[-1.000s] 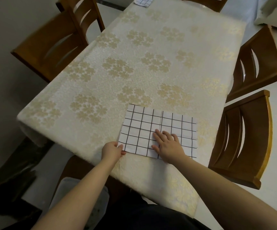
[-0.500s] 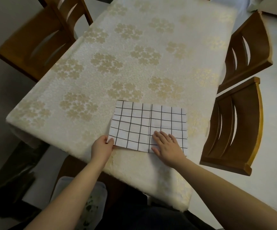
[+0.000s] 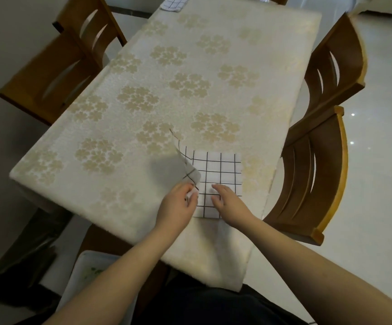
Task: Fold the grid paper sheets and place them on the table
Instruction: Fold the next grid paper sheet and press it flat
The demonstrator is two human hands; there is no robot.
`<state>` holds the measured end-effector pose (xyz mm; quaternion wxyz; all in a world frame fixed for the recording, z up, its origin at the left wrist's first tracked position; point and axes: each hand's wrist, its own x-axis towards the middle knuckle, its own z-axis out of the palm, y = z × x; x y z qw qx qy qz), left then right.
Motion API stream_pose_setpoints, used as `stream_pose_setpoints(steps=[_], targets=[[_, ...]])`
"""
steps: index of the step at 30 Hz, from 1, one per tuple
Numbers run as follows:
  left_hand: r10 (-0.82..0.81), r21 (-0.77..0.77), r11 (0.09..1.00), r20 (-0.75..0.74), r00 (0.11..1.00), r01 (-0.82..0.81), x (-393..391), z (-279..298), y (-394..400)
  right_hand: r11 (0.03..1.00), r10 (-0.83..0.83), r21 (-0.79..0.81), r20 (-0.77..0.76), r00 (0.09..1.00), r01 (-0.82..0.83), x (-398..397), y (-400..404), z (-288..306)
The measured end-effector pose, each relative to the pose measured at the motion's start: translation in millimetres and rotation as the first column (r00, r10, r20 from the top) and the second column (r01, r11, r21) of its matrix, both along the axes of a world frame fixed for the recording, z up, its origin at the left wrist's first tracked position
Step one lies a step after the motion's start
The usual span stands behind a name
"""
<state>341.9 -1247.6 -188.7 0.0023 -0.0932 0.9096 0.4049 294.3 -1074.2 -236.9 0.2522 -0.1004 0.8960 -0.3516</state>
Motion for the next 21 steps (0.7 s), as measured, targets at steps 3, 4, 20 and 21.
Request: stream_pose_setpoints(steps=[3,4,20,21], targets=[[-0.086,-0.057,0.995,0.023,0.996,0.088,-5,-10,36,0.961,-0.209,-0.153,0.139,0.968,0.229,-1,22,10],[-0.112,-0.081,0.990,0.039,0.993,0.115,-7,-13,47,0.930,-0.281,-0.187,0.196,0.939,0.317,-1,29,10],[-0.251,-0.298,0.901,0.233,0.940,0.314,-30,-69,29,0.835,-0.448,-0.167,0.349,0.823,0.525,0,69,-7],[-0.252,-0.377,0.863,0.254,0.934,0.335,-32,-72,22,0.862,-0.425,-0.159,0.290,0.857,0.481,-1,67,-7]])
